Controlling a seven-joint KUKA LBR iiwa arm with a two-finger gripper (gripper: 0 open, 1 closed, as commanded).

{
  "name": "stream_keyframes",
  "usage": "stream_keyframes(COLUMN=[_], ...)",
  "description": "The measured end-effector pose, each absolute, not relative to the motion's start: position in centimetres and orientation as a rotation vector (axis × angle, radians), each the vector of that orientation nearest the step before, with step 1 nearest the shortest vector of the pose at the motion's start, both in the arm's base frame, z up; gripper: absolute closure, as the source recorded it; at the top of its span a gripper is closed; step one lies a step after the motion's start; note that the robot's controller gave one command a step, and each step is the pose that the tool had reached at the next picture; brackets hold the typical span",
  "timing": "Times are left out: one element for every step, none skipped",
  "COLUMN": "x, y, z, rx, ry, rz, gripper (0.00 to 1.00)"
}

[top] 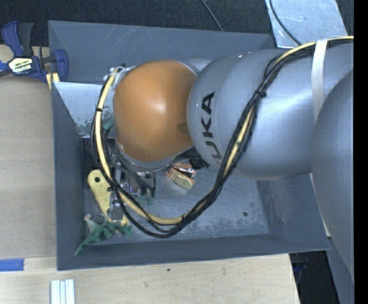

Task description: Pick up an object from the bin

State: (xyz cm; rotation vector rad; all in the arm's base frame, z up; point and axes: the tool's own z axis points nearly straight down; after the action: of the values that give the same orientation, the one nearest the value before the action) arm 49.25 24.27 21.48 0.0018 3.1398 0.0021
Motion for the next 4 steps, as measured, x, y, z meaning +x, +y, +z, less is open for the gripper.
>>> stream_keyframes(x=[54.3, 56.9, 50.5, 56.5], y=[21.3, 21.0, 16.1, 22.1], z=[7.8, 7.4, 10.0, 7.9], rx=[0.265, 0.523, 0.732, 0.500], ry=[3.126, 3.087, 3.053, 3.086], rz=[0.006, 0.020, 0.010, 0.007], gripper=[0.00, 0.00, 0.00, 0.00])
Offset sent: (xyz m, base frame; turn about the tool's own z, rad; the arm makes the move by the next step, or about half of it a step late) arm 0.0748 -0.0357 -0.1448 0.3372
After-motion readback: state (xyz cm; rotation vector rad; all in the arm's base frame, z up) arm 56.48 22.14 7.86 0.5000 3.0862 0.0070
